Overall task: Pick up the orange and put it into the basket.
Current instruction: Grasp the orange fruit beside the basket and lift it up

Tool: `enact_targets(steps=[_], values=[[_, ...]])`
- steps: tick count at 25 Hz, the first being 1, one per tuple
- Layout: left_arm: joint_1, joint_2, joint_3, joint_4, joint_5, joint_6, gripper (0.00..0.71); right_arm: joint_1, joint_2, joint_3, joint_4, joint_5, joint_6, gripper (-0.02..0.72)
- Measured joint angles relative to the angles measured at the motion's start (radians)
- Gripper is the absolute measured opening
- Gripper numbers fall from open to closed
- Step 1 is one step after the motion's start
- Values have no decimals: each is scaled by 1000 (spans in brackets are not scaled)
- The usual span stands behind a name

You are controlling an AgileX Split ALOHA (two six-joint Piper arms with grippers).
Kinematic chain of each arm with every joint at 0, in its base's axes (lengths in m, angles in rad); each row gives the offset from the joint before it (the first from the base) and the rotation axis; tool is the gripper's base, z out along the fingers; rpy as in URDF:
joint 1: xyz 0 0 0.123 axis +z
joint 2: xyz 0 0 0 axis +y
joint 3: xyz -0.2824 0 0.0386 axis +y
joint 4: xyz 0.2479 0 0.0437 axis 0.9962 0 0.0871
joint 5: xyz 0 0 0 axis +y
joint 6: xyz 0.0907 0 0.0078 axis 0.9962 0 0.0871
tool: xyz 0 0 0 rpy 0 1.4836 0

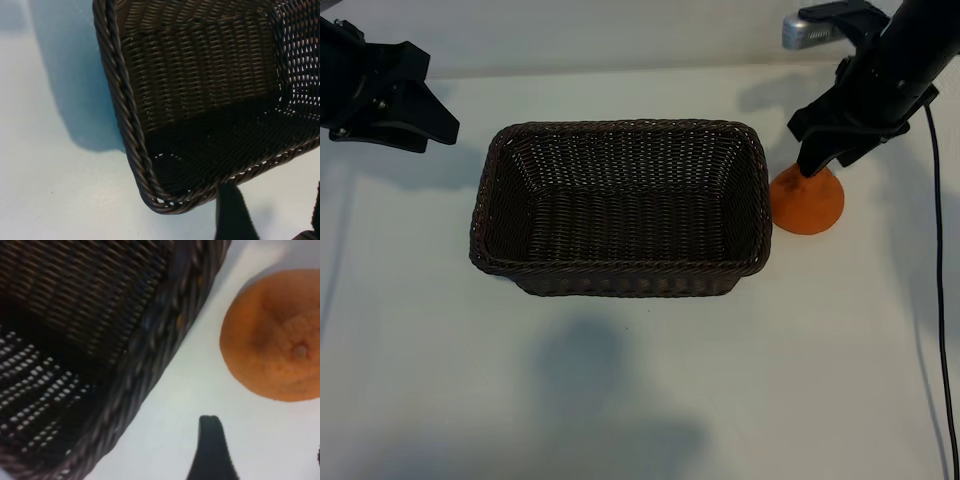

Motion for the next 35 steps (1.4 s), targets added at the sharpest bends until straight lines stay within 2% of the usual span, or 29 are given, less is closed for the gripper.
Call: enact_targets(steps=[7, 17, 24, 35], values=[[0, 0, 0, 0, 0, 2, 430, 0, 10, 0, -7, -79, -24, 489], [0, 0, 0, 1, 0, 4, 430, 0, 11, 47, -6, -114, -44, 489], [0, 0, 0, 1, 0, 4, 430, 0, 11, 102, 6, -203, -45, 490], [0, 0, 0, 1, 0, 5, 430, 0, 72, 106, 20, -255, -51, 490]])
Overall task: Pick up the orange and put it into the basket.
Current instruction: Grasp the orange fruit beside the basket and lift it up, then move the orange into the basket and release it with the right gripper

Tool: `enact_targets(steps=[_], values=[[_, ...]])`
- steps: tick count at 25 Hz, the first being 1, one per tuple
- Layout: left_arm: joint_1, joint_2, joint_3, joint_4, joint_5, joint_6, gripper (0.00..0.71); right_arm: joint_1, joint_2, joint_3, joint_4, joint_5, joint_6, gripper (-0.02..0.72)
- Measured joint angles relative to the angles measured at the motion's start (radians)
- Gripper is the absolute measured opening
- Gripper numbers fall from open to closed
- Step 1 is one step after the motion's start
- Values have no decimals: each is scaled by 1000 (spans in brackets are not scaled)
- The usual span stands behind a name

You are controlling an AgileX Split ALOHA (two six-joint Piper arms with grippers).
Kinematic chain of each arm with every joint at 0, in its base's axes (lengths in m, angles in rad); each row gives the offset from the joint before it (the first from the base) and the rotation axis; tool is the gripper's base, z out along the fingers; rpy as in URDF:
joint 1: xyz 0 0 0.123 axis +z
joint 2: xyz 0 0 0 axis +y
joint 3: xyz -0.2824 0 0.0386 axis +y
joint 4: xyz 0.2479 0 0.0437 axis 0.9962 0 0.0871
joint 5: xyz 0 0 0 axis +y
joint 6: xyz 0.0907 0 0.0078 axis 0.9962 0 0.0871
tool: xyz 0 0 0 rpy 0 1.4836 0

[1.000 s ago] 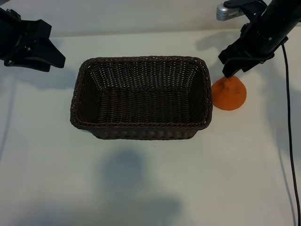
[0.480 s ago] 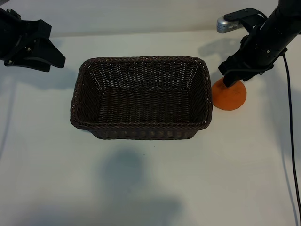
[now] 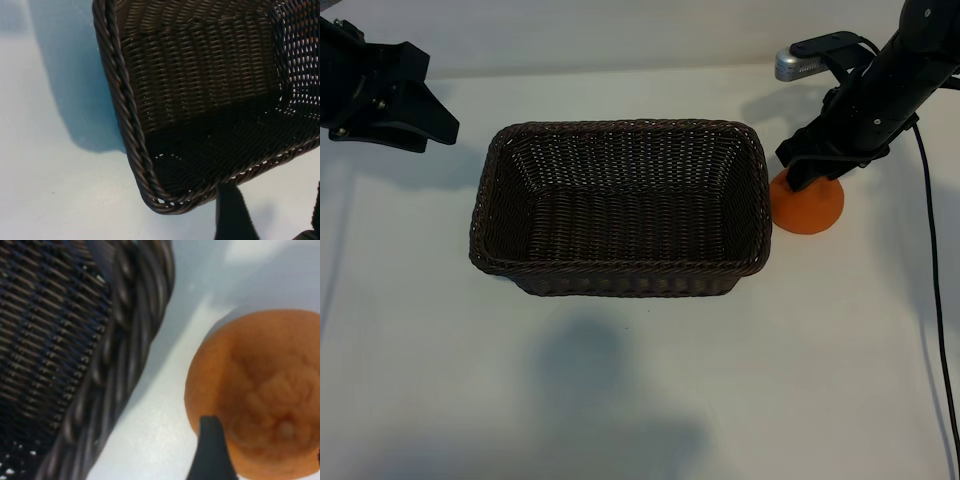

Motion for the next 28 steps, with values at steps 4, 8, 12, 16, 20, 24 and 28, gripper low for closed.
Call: enact_targets(steps=[4, 8, 12, 16, 20, 24, 28], values=[[0, 0, 0, 0, 0, 0, 430, 0, 34, 0, 0, -9, 0, 491], [0, 0, 0, 0, 0, 0, 430, 0, 59, 0, 0, -4, 3, 381], [0, 0, 0, 0, 0, 0, 430, 0, 44, 0, -3, 9, 7, 110], [0, 0, 0, 0, 0, 0, 430, 0, 8, 0, -42, 37, 33, 88], [0, 0, 0, 0, 0, 0, 430, 0, -35, -38, -112, 131, 82, 86], [0, 0, 0, 0, 0, 0, 430, -2, -105, -86, -131, 209, 106, 86], [0, 0, 0, 0, 0, 0, 430, -3, -174, -117, -131, 263, 112, 86]])
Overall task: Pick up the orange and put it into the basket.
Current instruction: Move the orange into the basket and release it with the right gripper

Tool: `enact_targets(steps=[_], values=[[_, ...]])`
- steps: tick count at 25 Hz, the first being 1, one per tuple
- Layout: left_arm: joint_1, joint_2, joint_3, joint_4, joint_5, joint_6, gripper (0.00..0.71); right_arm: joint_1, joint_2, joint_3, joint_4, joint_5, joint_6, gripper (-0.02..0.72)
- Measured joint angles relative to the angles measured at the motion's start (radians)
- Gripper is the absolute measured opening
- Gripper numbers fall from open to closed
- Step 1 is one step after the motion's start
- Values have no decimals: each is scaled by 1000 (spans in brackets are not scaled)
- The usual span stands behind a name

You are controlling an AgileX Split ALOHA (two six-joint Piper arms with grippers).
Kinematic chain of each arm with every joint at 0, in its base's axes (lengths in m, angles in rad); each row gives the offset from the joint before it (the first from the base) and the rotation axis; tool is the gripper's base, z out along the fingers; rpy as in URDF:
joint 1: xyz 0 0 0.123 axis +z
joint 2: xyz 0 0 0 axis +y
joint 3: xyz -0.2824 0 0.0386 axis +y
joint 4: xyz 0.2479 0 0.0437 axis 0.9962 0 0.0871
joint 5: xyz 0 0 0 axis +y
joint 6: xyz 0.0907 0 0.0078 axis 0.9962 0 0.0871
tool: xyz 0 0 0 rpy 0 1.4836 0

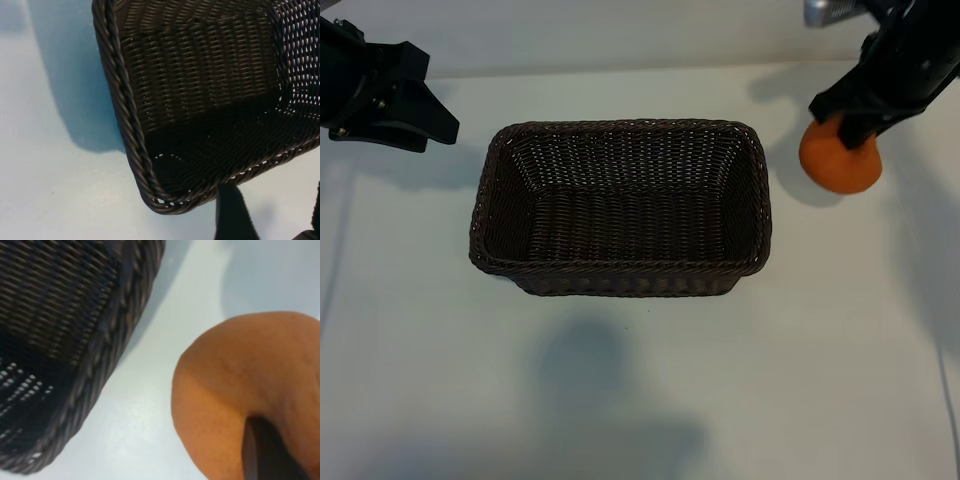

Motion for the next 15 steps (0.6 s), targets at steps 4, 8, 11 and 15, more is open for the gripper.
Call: enact_targets(steps=[4, 8, 11, 15], values=[[0, 0, 0, 0, 0, 0, 430, 0, -42, -2, -1, 23, 9, 85], [0, 0, 0, 0, 0, 1, 430, 0, -47, -2, 0, 39, 20, 85], [0, 0, 0, 0, 0, 3, 430, -1, -47, -2, 24, 44, 23, 85], [0, 0, 0, -1, 0, 3, 430, -1, -47, -2, 86, 46, 23, 85]])
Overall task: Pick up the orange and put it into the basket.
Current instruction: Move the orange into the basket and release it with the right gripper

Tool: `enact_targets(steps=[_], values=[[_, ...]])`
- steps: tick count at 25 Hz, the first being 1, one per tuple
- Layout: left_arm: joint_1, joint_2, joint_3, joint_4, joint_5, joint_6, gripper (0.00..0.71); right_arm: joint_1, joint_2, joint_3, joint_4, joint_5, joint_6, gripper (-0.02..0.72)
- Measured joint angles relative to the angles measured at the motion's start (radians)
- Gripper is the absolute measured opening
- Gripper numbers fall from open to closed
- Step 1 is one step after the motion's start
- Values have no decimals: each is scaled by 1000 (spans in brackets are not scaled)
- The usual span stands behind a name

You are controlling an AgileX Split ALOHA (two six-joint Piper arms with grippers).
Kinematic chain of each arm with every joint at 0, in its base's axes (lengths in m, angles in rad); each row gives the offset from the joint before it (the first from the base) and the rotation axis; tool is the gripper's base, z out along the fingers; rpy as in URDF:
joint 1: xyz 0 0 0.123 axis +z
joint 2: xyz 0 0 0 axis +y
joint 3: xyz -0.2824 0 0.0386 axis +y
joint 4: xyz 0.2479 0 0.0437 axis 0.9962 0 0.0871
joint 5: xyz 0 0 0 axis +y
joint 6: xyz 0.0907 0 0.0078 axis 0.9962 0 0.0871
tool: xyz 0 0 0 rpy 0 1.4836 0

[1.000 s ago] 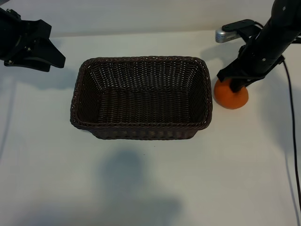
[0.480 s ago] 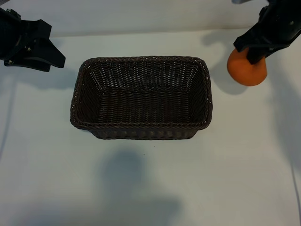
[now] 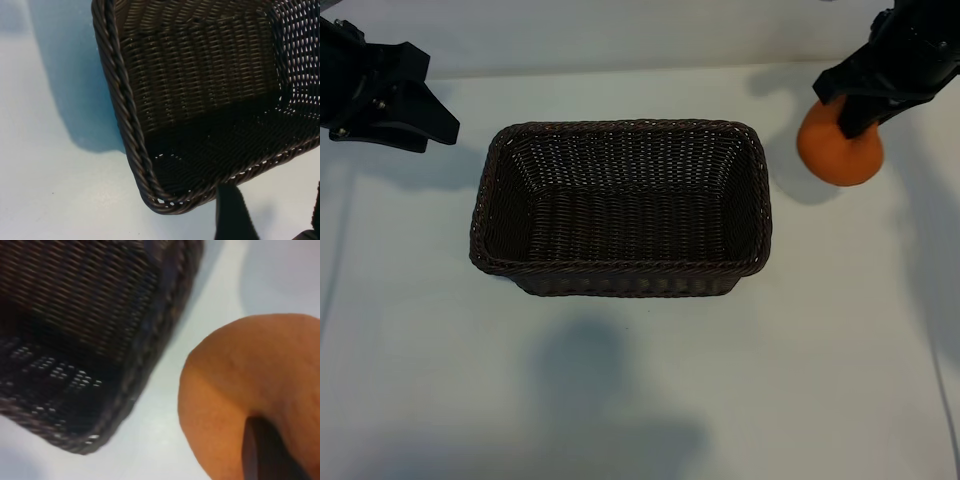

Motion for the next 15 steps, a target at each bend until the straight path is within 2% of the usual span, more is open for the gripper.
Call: enact_targets(steps=[4, 15], values=[[0, 0, 0, 0, 0, -1, 430, 9, 0, 0, 57, 0, 7, 84], [0, 0, 0, -5, 0, -1, 430, 209, 0, -58, 70, -53, 87, 84]])
